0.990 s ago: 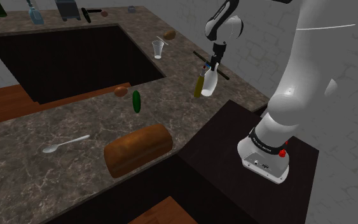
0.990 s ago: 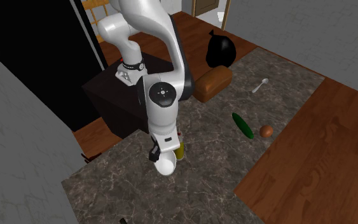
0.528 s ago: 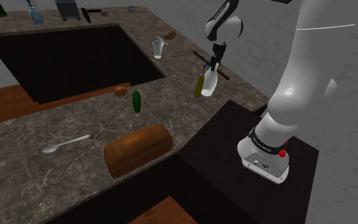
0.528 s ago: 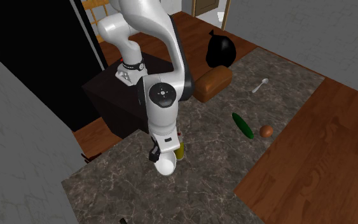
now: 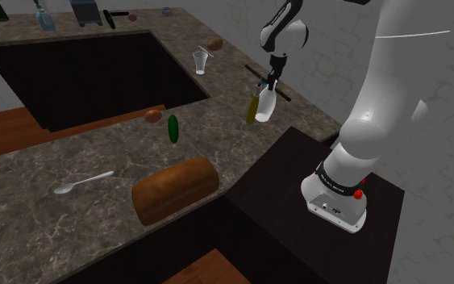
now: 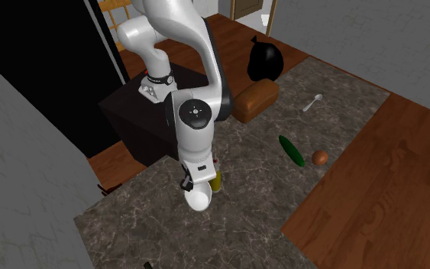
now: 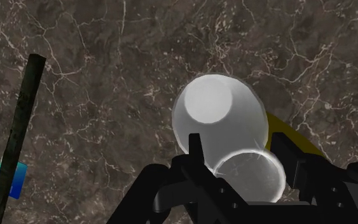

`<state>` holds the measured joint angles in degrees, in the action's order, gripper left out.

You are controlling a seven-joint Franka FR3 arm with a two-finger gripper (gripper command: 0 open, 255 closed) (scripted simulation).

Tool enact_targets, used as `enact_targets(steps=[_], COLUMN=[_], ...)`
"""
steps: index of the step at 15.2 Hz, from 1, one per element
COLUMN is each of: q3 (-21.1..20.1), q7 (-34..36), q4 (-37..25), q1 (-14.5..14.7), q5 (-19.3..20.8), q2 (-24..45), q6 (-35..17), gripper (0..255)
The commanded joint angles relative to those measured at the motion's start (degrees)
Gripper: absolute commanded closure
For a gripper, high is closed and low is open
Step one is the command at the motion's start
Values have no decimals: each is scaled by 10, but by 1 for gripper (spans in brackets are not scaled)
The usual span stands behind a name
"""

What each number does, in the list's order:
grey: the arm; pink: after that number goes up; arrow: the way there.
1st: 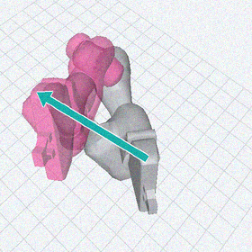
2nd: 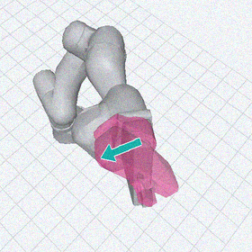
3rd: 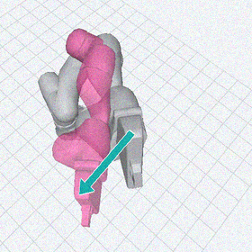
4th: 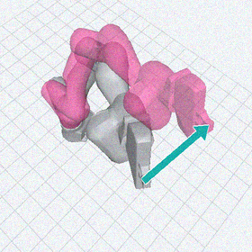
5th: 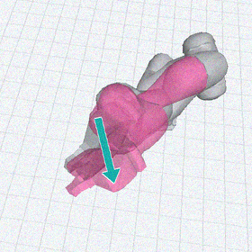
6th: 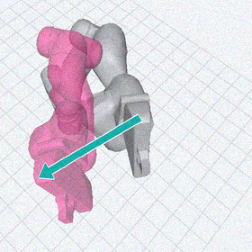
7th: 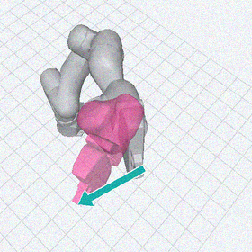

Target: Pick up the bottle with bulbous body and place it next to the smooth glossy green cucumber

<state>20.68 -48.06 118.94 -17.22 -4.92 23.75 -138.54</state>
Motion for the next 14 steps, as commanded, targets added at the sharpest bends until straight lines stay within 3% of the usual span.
enact_targets(steps=[1, 14], q3=[0, 16], q7=[0, 15], q4=[0, -12], q1=[0, 13], q5=[0, 30], q2=[0, -66], q6=[0, 76], gripper=[255, 255])
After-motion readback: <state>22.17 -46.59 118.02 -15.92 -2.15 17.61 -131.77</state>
